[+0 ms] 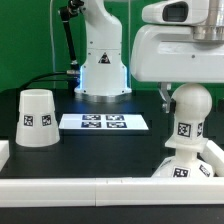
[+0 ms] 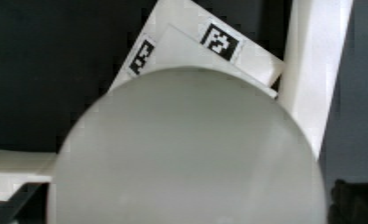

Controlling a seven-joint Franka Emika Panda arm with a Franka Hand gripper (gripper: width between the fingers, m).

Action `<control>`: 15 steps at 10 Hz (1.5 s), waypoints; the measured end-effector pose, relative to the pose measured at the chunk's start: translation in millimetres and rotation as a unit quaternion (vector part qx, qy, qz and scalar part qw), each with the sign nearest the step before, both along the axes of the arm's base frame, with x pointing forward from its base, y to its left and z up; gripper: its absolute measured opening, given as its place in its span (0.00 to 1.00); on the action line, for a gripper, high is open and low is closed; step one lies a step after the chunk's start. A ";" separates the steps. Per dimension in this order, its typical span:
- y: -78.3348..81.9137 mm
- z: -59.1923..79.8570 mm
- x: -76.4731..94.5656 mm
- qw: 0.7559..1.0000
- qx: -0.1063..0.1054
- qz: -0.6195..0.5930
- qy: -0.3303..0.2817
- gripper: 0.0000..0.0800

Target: Assemble lamp

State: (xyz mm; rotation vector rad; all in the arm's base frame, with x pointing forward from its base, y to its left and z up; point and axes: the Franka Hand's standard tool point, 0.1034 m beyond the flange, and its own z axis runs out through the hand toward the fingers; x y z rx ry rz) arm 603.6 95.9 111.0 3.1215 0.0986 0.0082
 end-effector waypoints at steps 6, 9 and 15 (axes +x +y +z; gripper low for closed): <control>-0.7 10.5 -67.9 1.000 0.003 0.005 -0.003 0.87; -0.1 9.8 -66.4 1.000 0.003 0.005 -0.003 0.87; -52.2 4.6 -120.2 1.000 -0.001 -0.004 -0.007 0.87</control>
Offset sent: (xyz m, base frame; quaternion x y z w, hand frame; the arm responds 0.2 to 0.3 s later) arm -0.0537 -0.0158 0.0119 -0.0229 0.0169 0.0158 0.9995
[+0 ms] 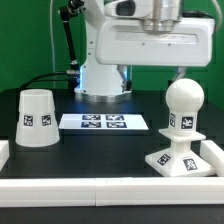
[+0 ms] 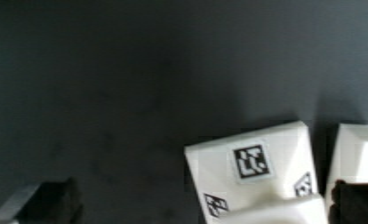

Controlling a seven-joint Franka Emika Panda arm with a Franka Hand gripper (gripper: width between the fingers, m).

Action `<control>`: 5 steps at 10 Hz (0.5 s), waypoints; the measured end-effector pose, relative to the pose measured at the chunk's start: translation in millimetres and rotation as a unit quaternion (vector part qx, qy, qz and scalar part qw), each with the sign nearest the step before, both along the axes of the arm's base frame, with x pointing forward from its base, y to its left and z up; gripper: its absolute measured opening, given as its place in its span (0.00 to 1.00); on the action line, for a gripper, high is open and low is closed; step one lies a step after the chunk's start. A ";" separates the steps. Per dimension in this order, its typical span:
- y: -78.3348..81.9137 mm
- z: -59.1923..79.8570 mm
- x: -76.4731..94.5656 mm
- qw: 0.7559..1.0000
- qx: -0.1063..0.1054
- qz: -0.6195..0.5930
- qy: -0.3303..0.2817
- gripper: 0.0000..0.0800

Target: Assemble lamp

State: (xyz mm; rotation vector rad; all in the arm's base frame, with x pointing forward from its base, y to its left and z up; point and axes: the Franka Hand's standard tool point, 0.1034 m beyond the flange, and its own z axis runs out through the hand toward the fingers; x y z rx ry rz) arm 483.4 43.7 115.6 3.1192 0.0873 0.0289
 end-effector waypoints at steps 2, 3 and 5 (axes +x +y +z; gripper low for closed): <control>1.7 -0.2 1.6 1.000 0.000 0.002 0.000 0.87; -1.5 -0.4 1.7 1.000 -0.001 0.005 0.000 0.87; -15.4 -0.5 2.5 1.000 -0.002 0.006 0.000 0.87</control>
Offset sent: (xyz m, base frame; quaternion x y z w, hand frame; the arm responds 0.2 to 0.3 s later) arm 0.0000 -0.0200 0.0000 0.0000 0.0000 0.0000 1.0000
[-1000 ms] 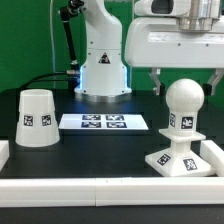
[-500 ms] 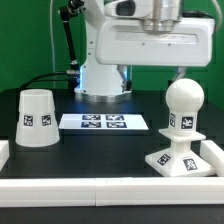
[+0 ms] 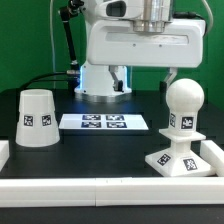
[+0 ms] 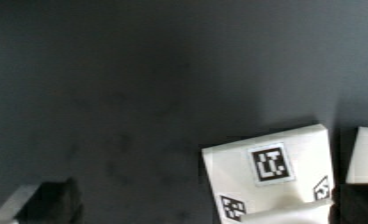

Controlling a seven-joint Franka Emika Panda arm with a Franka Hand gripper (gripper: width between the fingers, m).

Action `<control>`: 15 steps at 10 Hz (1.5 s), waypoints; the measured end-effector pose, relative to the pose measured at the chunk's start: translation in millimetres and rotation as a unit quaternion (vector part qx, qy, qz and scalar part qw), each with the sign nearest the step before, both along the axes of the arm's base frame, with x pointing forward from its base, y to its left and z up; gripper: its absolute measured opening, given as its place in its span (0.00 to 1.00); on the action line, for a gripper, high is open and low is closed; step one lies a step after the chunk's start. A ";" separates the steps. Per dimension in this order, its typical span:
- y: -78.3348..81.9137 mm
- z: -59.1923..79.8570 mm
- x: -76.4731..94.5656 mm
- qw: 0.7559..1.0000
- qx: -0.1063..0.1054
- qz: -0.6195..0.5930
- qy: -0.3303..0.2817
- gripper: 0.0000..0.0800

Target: Assemble lamp

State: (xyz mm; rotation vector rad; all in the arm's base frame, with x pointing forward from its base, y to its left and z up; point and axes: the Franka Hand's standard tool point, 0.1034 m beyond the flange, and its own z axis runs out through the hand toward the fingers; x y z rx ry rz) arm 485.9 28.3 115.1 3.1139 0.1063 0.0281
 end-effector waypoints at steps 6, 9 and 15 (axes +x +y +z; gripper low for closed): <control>-100.1 -10.3 -34.7 1.000 -0.008 -0.013 0.013 0.87; -115.3 -10.9 -37.3 1.000 -0.009 -0.011 0.014 0.87; -146.7 -10.3 -66.8 0.999 -0.007 0.033 0.009 0.87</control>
Offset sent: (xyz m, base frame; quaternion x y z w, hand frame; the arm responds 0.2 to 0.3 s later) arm -0.0407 -0.0684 -0.0054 -0.0187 0.0143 -0.0110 0.9997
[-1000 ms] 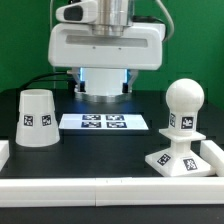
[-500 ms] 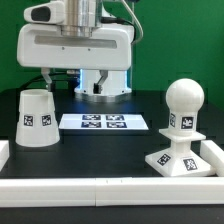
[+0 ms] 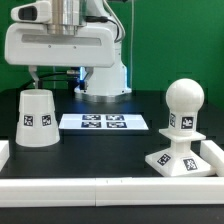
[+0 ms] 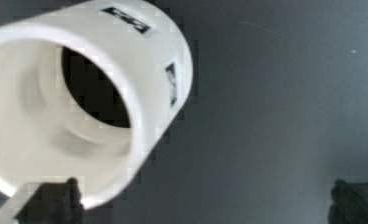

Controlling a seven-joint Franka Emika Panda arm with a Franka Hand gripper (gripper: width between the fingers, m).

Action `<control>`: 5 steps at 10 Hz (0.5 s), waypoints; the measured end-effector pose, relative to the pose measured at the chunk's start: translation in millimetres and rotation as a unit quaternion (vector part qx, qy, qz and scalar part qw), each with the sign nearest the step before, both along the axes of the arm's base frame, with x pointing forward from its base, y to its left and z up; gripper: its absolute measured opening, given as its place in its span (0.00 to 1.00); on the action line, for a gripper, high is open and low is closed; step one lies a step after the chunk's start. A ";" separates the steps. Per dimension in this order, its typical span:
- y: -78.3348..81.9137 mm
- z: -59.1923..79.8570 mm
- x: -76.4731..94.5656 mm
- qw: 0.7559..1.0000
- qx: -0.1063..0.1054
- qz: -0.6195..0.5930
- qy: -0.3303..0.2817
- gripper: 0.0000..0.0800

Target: Assemble lamp

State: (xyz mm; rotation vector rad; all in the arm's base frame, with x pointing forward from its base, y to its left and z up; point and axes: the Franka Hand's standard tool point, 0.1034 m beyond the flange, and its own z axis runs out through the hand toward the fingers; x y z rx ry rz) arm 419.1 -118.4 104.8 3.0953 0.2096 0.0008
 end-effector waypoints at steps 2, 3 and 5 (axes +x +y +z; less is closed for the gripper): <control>-5.5 -0.9 -4.3 1.000 -0.001 0.004 -0.002 0.87; -5.2 -4.8 -8.1 1.000 -0.002 0.006 -0.001 0.87; -6.4 -16.6 -15.6 1.000 -0.004 0.009 0.004 0.87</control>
Offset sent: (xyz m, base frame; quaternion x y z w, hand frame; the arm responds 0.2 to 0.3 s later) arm -0.0167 -0.0021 -0.0236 0.0024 0.0143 0.0021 0.9999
